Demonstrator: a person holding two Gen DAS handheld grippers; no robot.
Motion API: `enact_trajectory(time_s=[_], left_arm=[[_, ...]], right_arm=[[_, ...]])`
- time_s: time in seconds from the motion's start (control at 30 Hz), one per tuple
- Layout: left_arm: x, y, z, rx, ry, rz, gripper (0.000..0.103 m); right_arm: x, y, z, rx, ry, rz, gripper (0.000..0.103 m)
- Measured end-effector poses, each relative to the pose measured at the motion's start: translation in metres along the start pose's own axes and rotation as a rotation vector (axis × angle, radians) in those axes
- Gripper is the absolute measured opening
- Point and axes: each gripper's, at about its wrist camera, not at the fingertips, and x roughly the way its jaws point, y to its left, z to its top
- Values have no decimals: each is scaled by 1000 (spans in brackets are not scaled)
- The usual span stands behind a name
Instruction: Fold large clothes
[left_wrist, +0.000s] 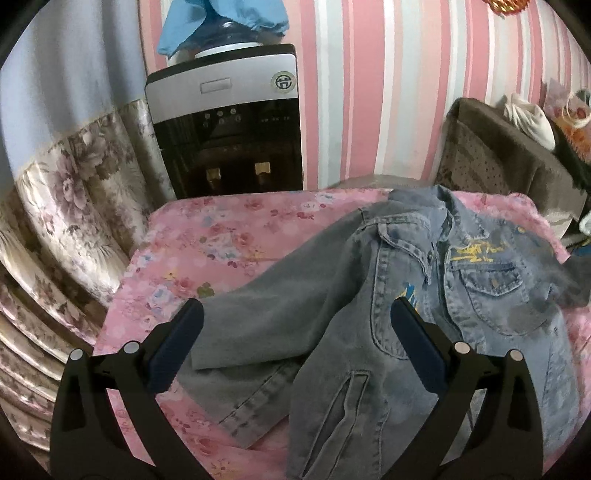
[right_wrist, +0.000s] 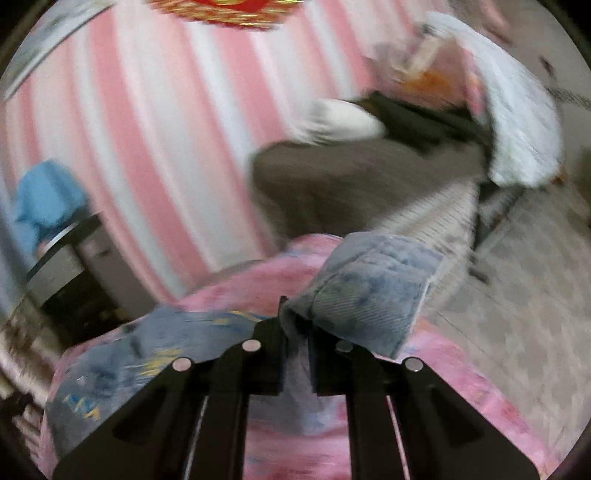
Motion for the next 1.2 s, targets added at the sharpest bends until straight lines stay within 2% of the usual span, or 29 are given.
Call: enact_trajectory(time_s=[0.2,0.3,0.37,0.43,0.6,0.93,1.2], left_arm=[[9,-1,2,9,-18,6,100],[17,0,2,-1,2,-11,100],[22,1,4,3,-1,-15,100],[29,3,7,12,-4,-8,100],[48,7,15,31,15,18,100],[75,-4,44,81,7,3,100],[101,-18,38,105,65,2,100]], right_arm=[[30,119,4,-236,69,176,9],[64,167,-15,-327,156,224,9],[89,190,-34,-363,234,257,9],[104,204,-52,-401,277,259,9],[124,217,-81,-440,336,254,9],[139,244,-79,-519,352,259,9],[163,245,-131,-546,558,306,13]])
